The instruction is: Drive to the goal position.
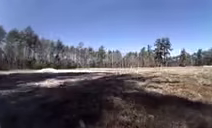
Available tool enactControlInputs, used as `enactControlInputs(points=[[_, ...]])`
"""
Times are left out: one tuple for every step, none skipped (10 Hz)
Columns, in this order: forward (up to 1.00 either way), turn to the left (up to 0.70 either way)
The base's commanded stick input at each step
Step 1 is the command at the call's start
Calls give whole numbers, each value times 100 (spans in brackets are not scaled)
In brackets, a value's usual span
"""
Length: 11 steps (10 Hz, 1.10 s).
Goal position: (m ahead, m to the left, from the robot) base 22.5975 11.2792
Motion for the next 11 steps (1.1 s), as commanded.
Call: enactControlInputs(points=[[70,0],[70,0],[70,0],[62,0],[50,0],[50,0],[50,0],[50,0],[50,0],[50,0],[50,0]])
